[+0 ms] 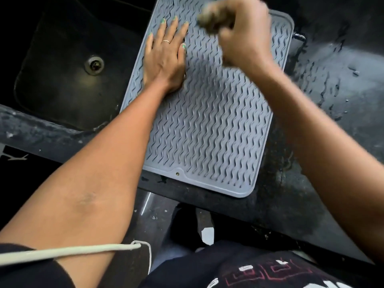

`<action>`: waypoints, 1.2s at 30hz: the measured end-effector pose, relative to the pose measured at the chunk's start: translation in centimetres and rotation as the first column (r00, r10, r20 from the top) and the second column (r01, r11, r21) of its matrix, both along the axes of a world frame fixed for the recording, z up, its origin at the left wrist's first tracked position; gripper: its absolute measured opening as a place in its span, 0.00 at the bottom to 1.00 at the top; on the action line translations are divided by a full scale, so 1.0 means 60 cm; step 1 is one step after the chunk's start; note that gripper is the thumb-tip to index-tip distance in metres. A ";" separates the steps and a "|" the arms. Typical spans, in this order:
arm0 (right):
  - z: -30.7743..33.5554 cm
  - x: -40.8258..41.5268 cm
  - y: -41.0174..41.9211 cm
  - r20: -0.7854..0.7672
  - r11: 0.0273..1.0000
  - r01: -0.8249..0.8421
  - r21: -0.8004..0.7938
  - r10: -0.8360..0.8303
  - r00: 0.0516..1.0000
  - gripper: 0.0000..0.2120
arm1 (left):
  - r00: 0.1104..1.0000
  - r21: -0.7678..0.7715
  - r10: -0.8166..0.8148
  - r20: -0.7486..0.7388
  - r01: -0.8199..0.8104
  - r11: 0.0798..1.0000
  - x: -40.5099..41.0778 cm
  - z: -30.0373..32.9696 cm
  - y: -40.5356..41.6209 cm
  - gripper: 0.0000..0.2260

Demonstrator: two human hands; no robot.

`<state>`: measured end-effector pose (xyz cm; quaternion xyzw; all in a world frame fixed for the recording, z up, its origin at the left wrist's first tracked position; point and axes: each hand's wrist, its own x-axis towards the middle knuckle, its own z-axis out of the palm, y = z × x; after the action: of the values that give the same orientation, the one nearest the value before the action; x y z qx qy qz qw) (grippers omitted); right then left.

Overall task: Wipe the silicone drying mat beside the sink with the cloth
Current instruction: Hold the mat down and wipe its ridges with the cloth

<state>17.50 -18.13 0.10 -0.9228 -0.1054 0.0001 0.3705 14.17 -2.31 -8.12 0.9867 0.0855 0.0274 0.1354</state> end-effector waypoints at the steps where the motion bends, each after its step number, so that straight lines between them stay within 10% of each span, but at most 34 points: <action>1: -0.004 0.031 0.003 -0.017 0.998 0.048 -0.043 -0.049 0.999 0.10 | 1.000 -0.017 0.004 0.015 -0.003 1.000 0.000 -0.001 -0.001 0.23; 6: -0.052 0.074 0.030 0.030 0.916 -0.042 -0.399 0.059 0.998 0.19 | 0.999 -0.078 0.012 0.036 -0.009 0.997 0.000 -0.006 0.000 0.24; 16: -0.014 -0.115 0.003 -0.113 0.848 -0.478 -0.228 0.464 0.878 0.18 | 0.995 -0.173 0.071 0.075 -0.058 0.983 -0.005 0.014 -0.008 0.21; 20: 0.000 -0.013 0.013 -0.116 0.983 -0.129 0.130 0.144 0.983 0.18 | 0.983 -0.279 0.136 0.119 -0.098 0.955 -0.003 0.012 -0.007 0.20; 27: -0.058 0.064 0.055 0.071 0.926 -0.026 -0.377 0.057 0.996 0.18 | 0.966 -0.361 0.186 0.178 -0.112 0.926 -0.004 0.004 -0.009 0.22; 36: -0.023 -0.095 0.022 -0.087 0.876 -0.430 -0.216 0.422 0.903 0.18 | 0.969 -0.408 0.192 0.155 -0.114 0.906 -0.007 0.015 -0.006 0.22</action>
<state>11.78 -16.82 -1.26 -0.9135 -0.2981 0.1107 0.2538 13.75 -2.68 -7.23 0.9218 0.1534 0.1148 0.3371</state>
